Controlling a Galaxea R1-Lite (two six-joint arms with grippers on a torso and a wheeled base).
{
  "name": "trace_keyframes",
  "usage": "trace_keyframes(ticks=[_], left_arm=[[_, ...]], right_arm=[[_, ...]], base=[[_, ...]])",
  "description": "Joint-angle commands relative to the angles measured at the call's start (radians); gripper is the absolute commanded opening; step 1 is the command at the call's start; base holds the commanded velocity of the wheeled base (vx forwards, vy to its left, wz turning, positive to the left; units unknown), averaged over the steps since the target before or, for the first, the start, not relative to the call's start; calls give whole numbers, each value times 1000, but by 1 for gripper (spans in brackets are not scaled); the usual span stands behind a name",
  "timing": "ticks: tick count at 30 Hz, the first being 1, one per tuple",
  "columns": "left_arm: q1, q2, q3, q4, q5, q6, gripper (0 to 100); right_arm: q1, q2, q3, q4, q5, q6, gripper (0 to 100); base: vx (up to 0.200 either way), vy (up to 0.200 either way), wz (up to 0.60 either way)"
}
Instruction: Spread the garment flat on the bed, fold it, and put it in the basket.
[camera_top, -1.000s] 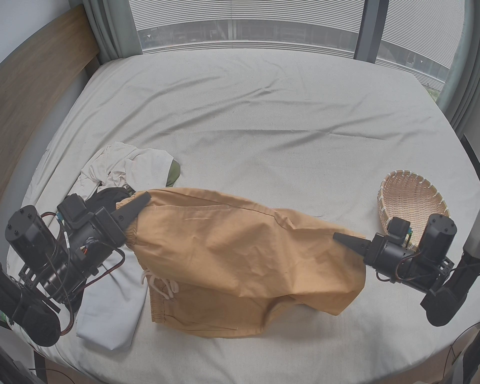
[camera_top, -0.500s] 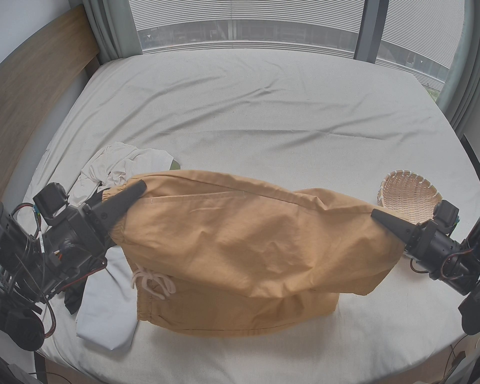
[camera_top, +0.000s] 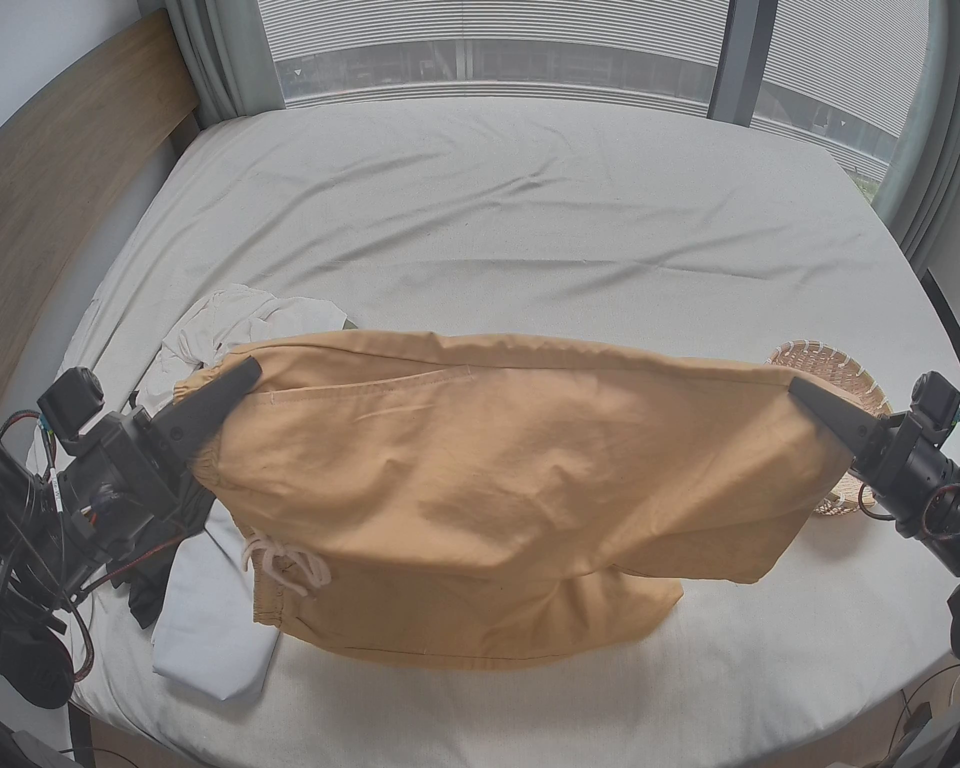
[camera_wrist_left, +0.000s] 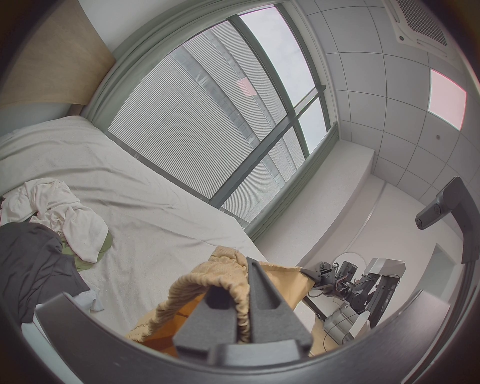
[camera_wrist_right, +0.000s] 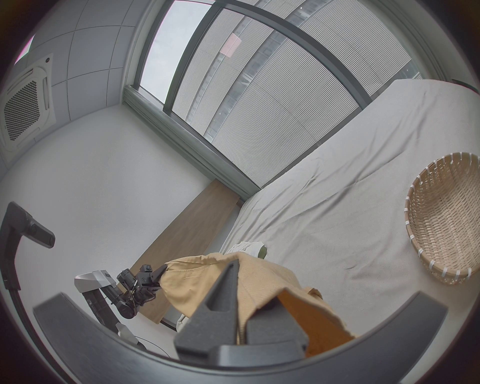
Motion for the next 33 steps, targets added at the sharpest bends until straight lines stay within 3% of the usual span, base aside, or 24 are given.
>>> trace_keyframes(ticks=[1,17,26,33], left_arm=[[8,2,7,-1,0,0,0],[129,63,-51,-1,5,-66,0],[126,172,-127,-2,20,-62,0],[115,260,-225,-2,82,-62,0]], right_arm=[[-15,0,-2,-1,1,-1,0],[-37,96,-86,-1,1,-3,0],[-37,241,-178,-12,0,-3,0],[-38,334,-278,-6,0,-1,0]], base=[[0,0,0],[0,0,0],[0,0,0],[0,0,0]])
